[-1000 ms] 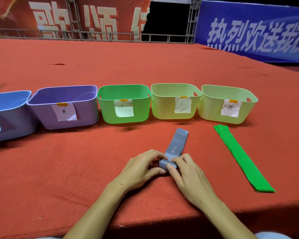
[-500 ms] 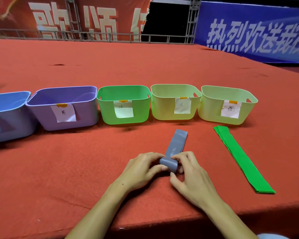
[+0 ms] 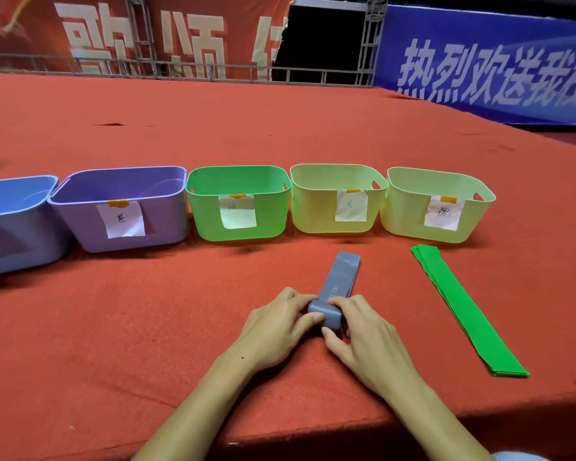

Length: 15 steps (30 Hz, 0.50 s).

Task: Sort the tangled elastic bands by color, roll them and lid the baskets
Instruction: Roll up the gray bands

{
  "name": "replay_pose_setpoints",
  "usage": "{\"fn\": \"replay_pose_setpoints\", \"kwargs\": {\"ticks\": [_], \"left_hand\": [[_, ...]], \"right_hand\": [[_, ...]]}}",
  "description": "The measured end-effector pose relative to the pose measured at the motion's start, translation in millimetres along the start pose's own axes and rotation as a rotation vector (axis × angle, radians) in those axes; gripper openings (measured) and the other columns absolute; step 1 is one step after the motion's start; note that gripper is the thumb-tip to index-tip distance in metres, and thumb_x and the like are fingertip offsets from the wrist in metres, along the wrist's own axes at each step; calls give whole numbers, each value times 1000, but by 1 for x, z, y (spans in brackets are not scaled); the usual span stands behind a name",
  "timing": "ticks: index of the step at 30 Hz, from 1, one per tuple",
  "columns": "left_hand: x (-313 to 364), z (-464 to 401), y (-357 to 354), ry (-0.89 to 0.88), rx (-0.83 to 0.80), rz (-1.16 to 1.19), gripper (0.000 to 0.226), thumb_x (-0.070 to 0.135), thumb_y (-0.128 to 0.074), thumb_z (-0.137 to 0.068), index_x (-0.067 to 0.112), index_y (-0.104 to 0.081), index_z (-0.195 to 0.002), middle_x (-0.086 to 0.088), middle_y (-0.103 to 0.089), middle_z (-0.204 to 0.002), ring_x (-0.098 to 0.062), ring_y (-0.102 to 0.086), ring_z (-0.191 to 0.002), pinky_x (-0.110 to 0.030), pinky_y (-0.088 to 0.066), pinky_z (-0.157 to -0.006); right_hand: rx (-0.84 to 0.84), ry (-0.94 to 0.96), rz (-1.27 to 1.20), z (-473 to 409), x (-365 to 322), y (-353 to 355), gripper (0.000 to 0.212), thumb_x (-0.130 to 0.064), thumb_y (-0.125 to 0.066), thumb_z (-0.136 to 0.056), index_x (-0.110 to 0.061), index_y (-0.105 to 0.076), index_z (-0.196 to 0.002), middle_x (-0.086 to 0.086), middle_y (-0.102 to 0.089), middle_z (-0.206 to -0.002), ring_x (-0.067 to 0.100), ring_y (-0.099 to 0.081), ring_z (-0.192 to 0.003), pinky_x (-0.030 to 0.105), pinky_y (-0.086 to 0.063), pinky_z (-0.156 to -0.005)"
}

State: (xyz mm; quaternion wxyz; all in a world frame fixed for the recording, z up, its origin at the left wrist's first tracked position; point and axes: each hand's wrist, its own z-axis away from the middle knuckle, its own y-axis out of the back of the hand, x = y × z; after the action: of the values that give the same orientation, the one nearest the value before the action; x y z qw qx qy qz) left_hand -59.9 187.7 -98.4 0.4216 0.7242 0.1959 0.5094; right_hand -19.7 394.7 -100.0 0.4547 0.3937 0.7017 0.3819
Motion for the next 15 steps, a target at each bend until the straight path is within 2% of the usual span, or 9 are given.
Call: {"fn": "replay_pose_setpoints", "kwargs": {"ticks": [3, 6, 8, 12, 15], "left_hand": [[-4, 0, 4, -25, 2, 57, 44, 57, -52, -106, 48, -45, -148, 20, -61, -134, -4, -62, -120, -42, -51, -103], [-10, -5, 12, -82, -58, 125, 47, 49, -67, -96, 54, -48, -139, 18, -64, -122, -5, -64, -95, -40, -56, -91], [-13, -12, 16, -133, -74, 116, 54, 41, -75, -89, 54, -51, -136, 15, -62, -116, -5, -57, -80, -39, -57, -84], [-18, -31, 16, -195, -42, 142, 53, 40, -82, -82, 48, -60, -130, 15, -63, -118, -2, -54, -79, -40, -56, -83], [-23, -34, 13, -217, -37, 248, 55, 25, -88, -83, 38, -65, -131, 13, -67, -122, -4, -54, -71, -27, -53, -74]], "right_hand": [[-10, -36, -24, -1, 0, -1, 51, -57, -58, -94, -32, -51, -139, -14, -52, -114, 13, -65, -98, 33, -51, -80], [-15, -73, -44, -5, -1, -1, 50, -57, -57, -95, -34, -51, -138, -12, -56, -121, 17, -65, -107, 36, -52, -85], [-27, -95, -42, -7, -2, -1, 48, -58, -55, -95, -36, -50, -137, -11, -58, -123, 18, -65, -110, 37, -51, -88], [-25, -134, -28, -9, -3, -2, 51, -56, -54, -97, -33, -47, -142, -10, -59, -129, 18, -64, -116, 37, -49, -91], [-25, -152, -40, -10, -3, -3, 53, -56, -53, -98, -31, -47, -144, -9, -58, -134, 18, -63, -119, 36, -50, -94]]}}
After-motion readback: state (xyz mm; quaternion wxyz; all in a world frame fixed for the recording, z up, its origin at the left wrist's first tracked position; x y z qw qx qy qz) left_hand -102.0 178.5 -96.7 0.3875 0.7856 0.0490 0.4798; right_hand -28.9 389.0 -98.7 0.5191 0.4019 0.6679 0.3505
